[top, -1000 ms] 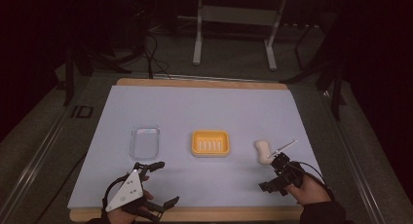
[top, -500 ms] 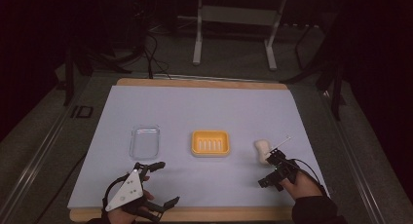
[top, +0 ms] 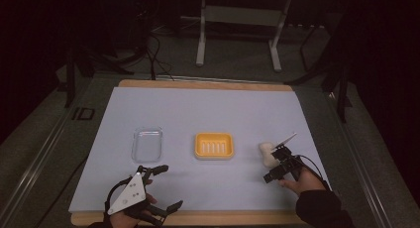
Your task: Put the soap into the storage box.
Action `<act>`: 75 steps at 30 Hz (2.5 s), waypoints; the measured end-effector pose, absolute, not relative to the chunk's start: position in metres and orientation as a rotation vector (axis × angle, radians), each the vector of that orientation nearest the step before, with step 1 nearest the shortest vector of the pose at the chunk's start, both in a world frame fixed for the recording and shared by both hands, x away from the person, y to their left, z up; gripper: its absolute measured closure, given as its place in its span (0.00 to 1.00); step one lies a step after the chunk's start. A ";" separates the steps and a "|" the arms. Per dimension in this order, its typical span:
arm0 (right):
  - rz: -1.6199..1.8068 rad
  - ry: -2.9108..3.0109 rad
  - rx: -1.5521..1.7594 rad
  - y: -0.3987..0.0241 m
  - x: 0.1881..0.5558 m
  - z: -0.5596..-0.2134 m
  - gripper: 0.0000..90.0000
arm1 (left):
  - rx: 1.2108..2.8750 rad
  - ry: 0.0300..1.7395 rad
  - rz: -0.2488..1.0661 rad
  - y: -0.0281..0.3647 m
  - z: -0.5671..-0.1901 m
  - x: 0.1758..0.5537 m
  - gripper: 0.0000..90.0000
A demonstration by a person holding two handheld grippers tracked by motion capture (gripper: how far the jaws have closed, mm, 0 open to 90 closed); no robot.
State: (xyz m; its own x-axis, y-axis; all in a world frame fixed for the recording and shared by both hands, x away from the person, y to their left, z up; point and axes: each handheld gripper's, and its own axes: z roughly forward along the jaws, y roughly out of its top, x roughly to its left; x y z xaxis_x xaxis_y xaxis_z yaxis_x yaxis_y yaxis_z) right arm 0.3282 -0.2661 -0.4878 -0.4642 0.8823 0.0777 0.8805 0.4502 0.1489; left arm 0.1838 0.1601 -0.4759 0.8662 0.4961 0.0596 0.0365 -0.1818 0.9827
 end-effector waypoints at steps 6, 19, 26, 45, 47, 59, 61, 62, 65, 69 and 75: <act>0.300 2.585 1.653 -0.263 0.342 -0.485 0.17 | 1.720 0.411 0.431 0.160 -0.476 0.184 0.00; 0.314 2.515 1.684 -0.261 0.367 -0.484 0.20 | 1.719 0.411 0.432 0.160 -0.476 0.184 0.00; 0.348 2.493 1.690 -0.258 0.376 -0.485 0.26 | 1.723 0.408 0.430 0.159 -0.476 0.184 0.00; 0.373 2.376 1.716 -0.251 0.387 -0.499 0.41 | 1.725 0.403 0.431 0.159 -0.476 0.183 0.00; 0.376 2.376 1.699 -0.251 0.385 -0.503 0.42 | 1.725 0.400 0.433 0.159 -0.476 0.183 0.00; 0.419 2.337 1.697 -0.252 0.383 -0.503 0.52 | 1.732 0.393 0.432 0.158 -0.476 0.183 0.00; 0.419 2.339 1.698 -0.252 0.384 -0.503 0.53 | 1.734 0.394 0.433 0.158 -0.476 0.183 0.00; 0.419 2.342 1.700 -0.252 0.384 -0.503 0.54 | 1.734 0.394 0.433 0.158 -0.476 0.183 0.00; 0.428 2.345 1.714 -0.254 0.385 -0.503 0.55 | 1.736 0.395 0.433 0.157 -0.477 0.183 0.00; 0.423 2.370 1.705 -0.255 0.387 -0.502 0.55 | 1.739 0.395 0.435 0.158 -0.477 0.183 0.00; 0.427 2.424 1.690 -0.255 0.390 -0.500 0.55 | 1.743 0.394 0.434 0.157 -0.477 0.183 0.00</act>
State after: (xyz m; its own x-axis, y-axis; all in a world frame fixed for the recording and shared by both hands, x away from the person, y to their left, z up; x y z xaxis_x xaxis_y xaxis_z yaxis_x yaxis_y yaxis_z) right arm 0.3896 -0.2548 -0.4996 -0.3507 0.9358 0.0349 0.8915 0.3222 0.3185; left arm 0.1830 0.1572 -0.4770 0.8715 0.4844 0.0769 0.0290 -0.2074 0.9778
